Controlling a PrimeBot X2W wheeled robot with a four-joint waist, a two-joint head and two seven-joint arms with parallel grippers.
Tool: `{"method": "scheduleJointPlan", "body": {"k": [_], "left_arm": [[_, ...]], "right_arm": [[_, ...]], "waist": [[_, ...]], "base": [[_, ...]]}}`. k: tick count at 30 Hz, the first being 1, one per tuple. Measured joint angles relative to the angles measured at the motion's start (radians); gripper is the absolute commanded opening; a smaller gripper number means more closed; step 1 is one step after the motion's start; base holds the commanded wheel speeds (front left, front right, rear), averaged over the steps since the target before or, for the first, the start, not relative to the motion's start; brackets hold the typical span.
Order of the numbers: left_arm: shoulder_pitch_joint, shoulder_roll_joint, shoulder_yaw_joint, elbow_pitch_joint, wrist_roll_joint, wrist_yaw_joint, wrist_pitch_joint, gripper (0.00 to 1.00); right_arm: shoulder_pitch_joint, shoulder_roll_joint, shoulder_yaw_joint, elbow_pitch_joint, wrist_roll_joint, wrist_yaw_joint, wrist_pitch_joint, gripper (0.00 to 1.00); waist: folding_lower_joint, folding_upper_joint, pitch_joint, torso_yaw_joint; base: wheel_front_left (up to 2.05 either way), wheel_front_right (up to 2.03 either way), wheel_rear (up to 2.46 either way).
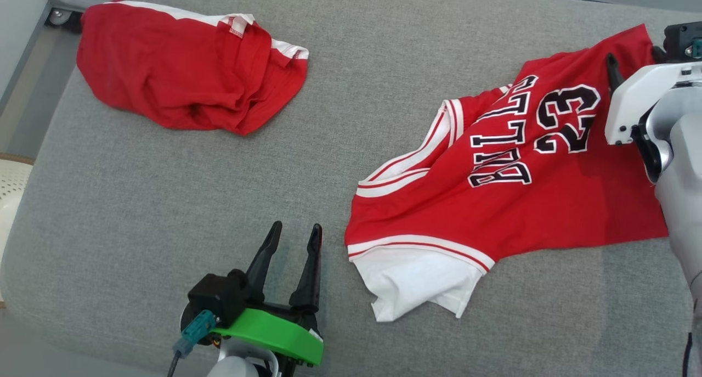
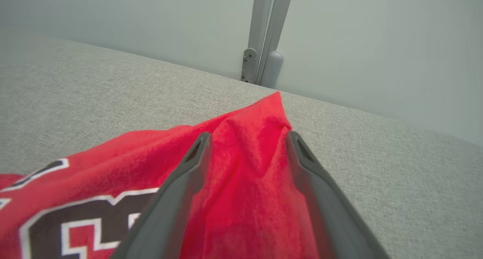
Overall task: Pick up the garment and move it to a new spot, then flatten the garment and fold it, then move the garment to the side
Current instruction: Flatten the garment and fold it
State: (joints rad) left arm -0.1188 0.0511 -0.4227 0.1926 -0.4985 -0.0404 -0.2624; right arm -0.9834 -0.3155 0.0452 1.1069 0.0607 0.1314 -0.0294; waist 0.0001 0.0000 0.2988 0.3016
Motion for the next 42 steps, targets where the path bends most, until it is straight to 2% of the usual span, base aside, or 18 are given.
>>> {"method": "scheduleJointPlan", "body": {"k": [6, 10, 14, 19, 29, 30, 31, 32, 33, 34, 42], "left_arm": [[-0.012, -0.002, -0.032, 0.066, -0.002, -0.004, 0.002, 1.0], [-0.034, -0.001, -0.033, 0.124, -0.011, -0.004, 0.021, 1.0], [-0.037, 0.007, -0.028, 0.177, -0.017, -0.002, 0.037, 1.0], [-0.038, 0.02, -0.017, 0.229, -0.027, 0.005, 0.043, 1.0], [-0.066, 0.049, 0.017, 0.351, -0.053, 0.03, 0.059, 1.0], [-0.07, 0.052, 0.019, 0.362, -0.054, 0.031, 0.06, 0.91], [-0.073, 0.053, 0.02, 0.37, -0.054, 0.032, 0.061, 0.56], [-0.077, 0.054, 0.018, 0.379, -0.054, 0.033, 0.068, 0.36], [-0.081, 0.054, 0.016, 0.385, -0.054, 0.033, 0.068, 0.09], [-0.084, 0.054, 0.014, 0.39, -0.054, 0.032, 0.068, 0.0], [-0.136, 0.071, 0.021, 0.38, -0.038, 0.042, 0.039, 0.0]], "right_arm": [[0.037, 0.045, 0.02, -0.04, 0.027, 0.0, -0.163, 1.0], [0.095, 0.075, 0.029, -0.123, 0.063, 0.0, -0.219, 1.0], [0.2, 0.106, 0.038, -0.269, 0.099, 0.0, -0.231, 1.0], [0.393, 0.114, 0.002, -0.532, 0.114, 0.0, -0.233, 1.0], [0.759, 0.225, -0.03, -0.897, 0.102, 0.0, -0.215, 1.0], [0.78, 0.232, -0.028, -0.921, 0.101, 0.0, -0.206, 1.0], [0.799, 0.239, -0.026, -0.943, 0.101, 0.0, -0.198, 1.0], [0.818, 0.243, -0.024, -0.968, 0.101, 0.0, -0.189, 1.0], [0.832, 0.246, -0.025, -0.988, 0.101, 0.0, -0.184, 1.0], [0.842, 0.248, -0.024, -1.006, 0.101, 0.0, -0.178, 1.0], [0.881, 0.262, -0.024, -1.096, 0.097, 0.0, -0.143, 1.0]], "waist": [[0.0, 0.0, -0.026, -0.06], [0.0, 0.0, -0.052, -0.112], [0.0, 0.0, -0.078, -0.168], [-0.0001, 0.0, -0.109, -0.234], [-0.0001, 0.0, -0.15, -0.321], [-0.0001, 0.0, -0.151, -0.328], [-0.0001, 0.0, -0.152, -0.335], [-0.0001, 0.0001, -0.153, -0.342], [-0.0001, 0.0, -0.153, -0.348], [-0.0001, 0.0, -0.153, -0.352], [-0.0001, 0.0, -0.143, -0.372]], "base": [[0.0, 0.0, 0.0], [0.0, 0.0, 0.0], [0.0, 0.0, 0.0], [0.0, 0.0, 0.0], [0.0, 0.0, 0.0], [0.0, 0.0, 0.0], [0.0, 0.0, 0.0], [0.0, 0.0, 0.0], [0.0, 0.0, 0.0], [0.0, 0.0, 0.0], [0.0, 0.0, 0.0]]}}
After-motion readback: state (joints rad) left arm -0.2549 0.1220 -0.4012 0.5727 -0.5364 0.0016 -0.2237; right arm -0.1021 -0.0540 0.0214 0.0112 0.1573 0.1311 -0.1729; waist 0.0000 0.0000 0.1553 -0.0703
